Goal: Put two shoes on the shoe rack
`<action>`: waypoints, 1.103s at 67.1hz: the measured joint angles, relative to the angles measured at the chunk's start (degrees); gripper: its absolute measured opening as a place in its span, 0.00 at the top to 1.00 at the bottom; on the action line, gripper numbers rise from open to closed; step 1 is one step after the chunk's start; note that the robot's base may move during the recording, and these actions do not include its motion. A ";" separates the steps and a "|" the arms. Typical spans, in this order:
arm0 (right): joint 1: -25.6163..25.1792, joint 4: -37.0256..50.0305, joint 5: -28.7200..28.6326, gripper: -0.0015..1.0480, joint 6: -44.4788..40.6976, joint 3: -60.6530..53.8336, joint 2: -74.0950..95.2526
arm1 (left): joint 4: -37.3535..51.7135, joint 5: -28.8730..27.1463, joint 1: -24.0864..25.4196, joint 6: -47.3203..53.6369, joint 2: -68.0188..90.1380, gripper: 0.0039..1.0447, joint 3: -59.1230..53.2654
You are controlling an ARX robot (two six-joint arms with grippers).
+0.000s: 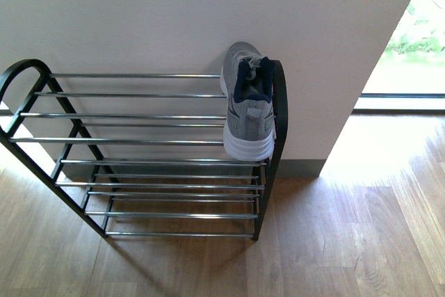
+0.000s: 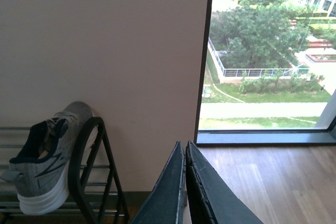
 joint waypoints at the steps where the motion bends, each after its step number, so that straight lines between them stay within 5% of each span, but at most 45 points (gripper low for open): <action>1: 0.00 -0.37 0.02 0.98 0.00 -0.07 -0.44 | 0.55 1.07 0.09 -0.09 1.31 0.98 0.55; 17: 0.00 -9.46 0.04 0.98 0.00 -0.50 -10.71 | 6.86 13.66 -1.36 -3.13 32.00 0.98 17.84; 43: 0.07 -21.55 0.04 0.98 0.00 -0.55 -23.76 | 3.65 14.19 -3.21 -5.44 64.63 0.98 45.62; 71: 0.09 -30.99 0.04 0.98 0.00 -0.55 -33.40 | -3.15 15.26 -6.40 -9.44 82.34 0.98 66.95; 74: 0.09 -31.98 0.04 0.98 0.00 -0.55 -34.27 | -4.07 15.21 -6.32 -9.42 83.45 0.91 68.30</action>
